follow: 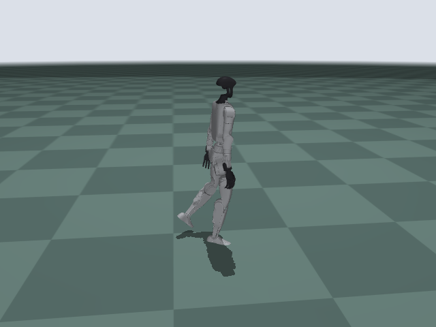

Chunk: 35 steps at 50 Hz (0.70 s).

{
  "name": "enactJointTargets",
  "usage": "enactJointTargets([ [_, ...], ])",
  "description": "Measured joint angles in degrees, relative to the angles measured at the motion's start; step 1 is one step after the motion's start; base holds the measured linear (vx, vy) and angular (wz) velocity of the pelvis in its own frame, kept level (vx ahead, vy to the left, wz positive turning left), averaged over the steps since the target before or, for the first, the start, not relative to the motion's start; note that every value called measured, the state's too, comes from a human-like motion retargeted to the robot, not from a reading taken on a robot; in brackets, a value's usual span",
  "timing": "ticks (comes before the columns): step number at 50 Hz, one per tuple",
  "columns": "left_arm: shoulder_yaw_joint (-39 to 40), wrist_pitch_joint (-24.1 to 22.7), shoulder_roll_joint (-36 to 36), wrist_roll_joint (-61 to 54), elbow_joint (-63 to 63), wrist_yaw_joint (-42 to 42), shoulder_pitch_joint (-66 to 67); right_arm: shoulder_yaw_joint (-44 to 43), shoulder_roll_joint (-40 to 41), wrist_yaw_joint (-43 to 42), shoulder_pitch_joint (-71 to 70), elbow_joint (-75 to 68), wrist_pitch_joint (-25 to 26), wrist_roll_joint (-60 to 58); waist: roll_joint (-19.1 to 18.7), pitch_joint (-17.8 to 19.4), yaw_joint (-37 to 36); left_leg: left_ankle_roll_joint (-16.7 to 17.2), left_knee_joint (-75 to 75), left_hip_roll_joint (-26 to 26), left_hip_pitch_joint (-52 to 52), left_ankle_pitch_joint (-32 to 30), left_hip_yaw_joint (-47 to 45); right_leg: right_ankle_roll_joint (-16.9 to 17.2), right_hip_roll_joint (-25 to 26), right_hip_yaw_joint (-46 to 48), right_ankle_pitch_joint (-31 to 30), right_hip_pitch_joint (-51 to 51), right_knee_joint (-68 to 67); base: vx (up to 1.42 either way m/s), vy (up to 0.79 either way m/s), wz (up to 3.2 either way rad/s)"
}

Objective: Walk run

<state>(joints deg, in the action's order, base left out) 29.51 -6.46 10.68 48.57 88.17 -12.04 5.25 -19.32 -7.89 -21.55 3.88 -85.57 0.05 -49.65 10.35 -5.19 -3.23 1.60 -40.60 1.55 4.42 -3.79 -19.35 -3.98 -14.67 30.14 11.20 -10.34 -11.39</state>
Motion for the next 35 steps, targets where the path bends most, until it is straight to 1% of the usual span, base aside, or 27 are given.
enactJointTargets([
  [2,0.0,0.89,0.09,0.41,0.34,0.2,0.49,0.99,-0.8,-0.35,-2.43,-0.91,0.0,0.07,0.01,0.3,-1.69,1.03,-0.73,1.16,4.92,2.52,-1.19,0.87,1.01,0.78,0.35,2.18,1.69,0.48,-0.16,0.07],
  [5,0.48,1.2,-0.13,0.44,0.6,1.2,1.05,1.98,-1.93,0.83,-6.24,-2.12,-0.06,-1.04,-0.55,0.85,-4.33,1.01,3.19,2.85,11.08,5.74,-4.26,1.85,2.82,1.58,1.57,4.73,2.62,0.43,-0.15,-0.06],
  [7,1.05,1.15,-0.52,-0.06,0.92,1.49,1.22,2.56,-2.34,2.04,-8.82,-2.36,-0.6,-2.17,-1.57,1.34,-5.62,1.28,8.43,2.95,14.43,7.15,-4.1,2.14,4.57,1.91,2.59,6.47,2.86,0.49,-0.12,-0.19],
  [10,1.62,-0.89,-1.26,-1.02,1.33,2.06,1.71,3.14,-2.1,2.84,-11.68,-1.59,-1.51,-3.59,-2.52,1.98,-7.72,1.52,17.86,1.52,18.69,8.46,-1.88,2.79,7.07,1.42,3.81,10.07,4.68,0.54,-0.07,-0.38],
  [12,1.79,-1.9,-1.67,-1.67,1.3,3.43,1.88,3.34,-1.52,2.44,-12.81,-0.29,-2.47,-4.15,-2.69,2.5,-8.52,0.28,23.86,0.17,20.87,8.29,0.3,3.6,8.08,1.31,4.4,12.72,6.05,0.56,-0.06,-0.25],
  [14,1.73,-2.1,-2.01,-2.02,1.29,5.16,1.71,3.72,-1.05,2.15,-13.36,1.4,-3.72,-4.6,-2.31,2.83,-9.13,-1.81,28.8,-1.43,22.79,7.82,1.9,4.59,8.33,1.26,5.01,15.1,7.22,0.51,-0.02,-0.2],
  [15,1.61,-2.11,-2.14,-2.12,1.32,5.91,1.57,3.98,-0.88,2.13,-13.46,2.29,-4.34,-4.86,-1.96,2.98,-9.63,-2.38,30.74,-2.06,23.72,7.29,2.29,5.08,8.26,1.01,5.31,16.18,7.72,0.78,0.04,-0.34],
  [16,1.54,-1.84,-2.13,-2.04,1.36,6.16,1.17,4.18,-0.75,2.27,-13.45,3.19,-4.82,-5.22,-1.74,3.05,-10.15,-2.23,31.61,-2.28,24.63,6.56,3.27,5.7,8.36,0.64,5.56,17.17,8.13,0.79,0.05,-0.41],
  [18,1.3,-1.07,-2.0,-1.8,1.25,5.97,0.43,4.54,-0.5,2.33,-13.32,4.52,-5.48,-6.03,-1.72,3.11,-11.03,-2.46,31.63,-2.31,26.01,4.62,5.14,7.06,8.88,-0.17,5.95,19.14,8.68,0.54,0.03,-0.43],
  [20,0.77,-0.43,-1.69,-1.61,0.86,5.32,-0.21,4.9,-0.37,2.2,-12.82,4.97,-5.66,-6.62,-2.39,2.92,-11.29,-2.72,28.91,-1.93,26.55,0.58,6.56,8.69,9.93,-0.66,5.95,21.19,8.81,0.59,0.08,-0.24],
  [21,0.44,-0.21,-1.53,-1.54,0.64,5.14,-0.43,5.08,-0.39,2.27,-12.27,4.68,-5.5,-6.74,-2.55,2.46,-11.03,-3.38,26.91,-1.79,26.67,0.21,6.24,9.83,10.13,-0.74,5.51,21.97,8.61,0.83,0.16,-0.11],
  [22,0.22,0.05,-1.4,-1.44,0.41,4.98,-0.63,5.21,-0.37,2.38,-11.67,4.2,-5.27,-6.9,-2.64,1.99,-10.97,-3.94,24.8,-1.37,26.88,0.29,5.91,11.0,10.19,-1.13,4.83,22.66,8.27,0.83,0.16,-0.24],
  [24,0.25,0.72,-1.33,-1.17,-0.15,4.82,-1.02,5.07,-0.04,2.62,-10.18,2.41,-4.55,-7.32,-2.29,1.15,-11.66,-4.76,20.59,0.18,27.38,2.48,4.86,13.46,9.28,-3.14,2.06,23.35,6.53,0.72,0.09,-0.53],
  [25,0.35,1.0,-1.4,-1.04,-0.54,4.78,-1.26,4.79,0.27,2.65,-9.3,1.42,-4.14,-7.53,-1.81,0.9,-11.98,-5.29,18.92,0.51,27.34,3.88,3.95,14.64,8.38,-4.19,0.21,23.37,5.16,0.75,0.09,-0.43],
  [26,-0.07,1.09,-1.38,-1.05,-0.95,4.43,-1.5,4.21,0.43,2.65,-8.18,0.33,-3.89,-7.43,-1.79,0.6,-12.09,-5.69,18.95,0.13,26.02,5.36,4.91,15.19,8.06,-4.69,-2.81,23.2,3.2,0.79,0.12,-0.3],
  [27,-0.55,1.09,-1.37,-1.1,-1.39,4.06,-1.74,3.61,0.51,2.71,-7.07,-0.75,-3.69,-7.26,-1.94,0.3,-12.31,-6.2,19.34,-0.12,24.46,6.7,5.44,15.37,7.84,-5.3,-6.2,22.85,0.92,0.88,0.16,-0.22],
  [28,-1.17,0.92,-1.35,-1.23,-1.88,3.61,-1.96,2.97,0.43,2.85,-5.99,-1.83,-3.58,-6.96,-2.45,0.01,-12.73,-6.93,20.45,-0.09,22.41,7.75,5.11,14.83,7.84,-6.13,-10.37,22.16,-1.97,0.92,0.17,-0.36],
  [30,-1.88,0.28,-1.36,-1.59,-3.14,2.98,-2.26,2.06,0.48,2.87,-4.17,-3.43,-3.06,-6.73,-4.36,-0.49,-12.92,-7.06,22.79,2.02,18.25,9.14,4.21,13.92,8.0,-7.4,-17.96,19.55,-10.33,0.83,0.13,-0.53],
  [31,-1.96,-0.04,-1.31,-1.85,-3.85,2.79,-2.39,1.88,0.58,2.52,-3.47,-3.71,-2.56,-6.8,-5.45,-0.6,-12.29,-7.02,23.68,2.87,16.47,9.81,4.31,13.04,7.78,-7.05,-20.83,17.36,-15.97,0.69,0.08,-0.56],
  [32,-2.12,-0.34,-1.17,-2.18,-4.48,2.65,-2.57,1.78,0.66,2.11,-2.8,-3.88,-2.14,-6.78,-6.47,-0.63,-11.72,-6.99,24.52,3.54,14.77,10.48,4.5,12.03,7.33,-6.49,-22.39,15.11,-21.51,0.59,0.08,-0.6],
  [33,-2.44,-0.6,-0.83,-2.68,-4.92,2.6,-2.83,1.82,0.67,1.59,-2.17,-3.81,-1.83,-6.57,-7.32,-0.52,-11.26,-6.99,25.27,3.85,13.25,11.13,4.9,10.75,6.4,-5.52,-21.32,12.76,-26.82,0.53,0.07,-0.61],
  [35,-3.65,-0.94,0.27,-3.86,-5.29,2.75,-3.95,1.9,0.65,0.85,-1.18,-3.39,-1.6,-5.6,-7.98,0.08,-10.14,-7.08,27.55,3.85,9.92,11.85,3.37,9.75,4.29,-5.68,-16.35,6.83,-35.62,0.48,0.06,-0.41],
])
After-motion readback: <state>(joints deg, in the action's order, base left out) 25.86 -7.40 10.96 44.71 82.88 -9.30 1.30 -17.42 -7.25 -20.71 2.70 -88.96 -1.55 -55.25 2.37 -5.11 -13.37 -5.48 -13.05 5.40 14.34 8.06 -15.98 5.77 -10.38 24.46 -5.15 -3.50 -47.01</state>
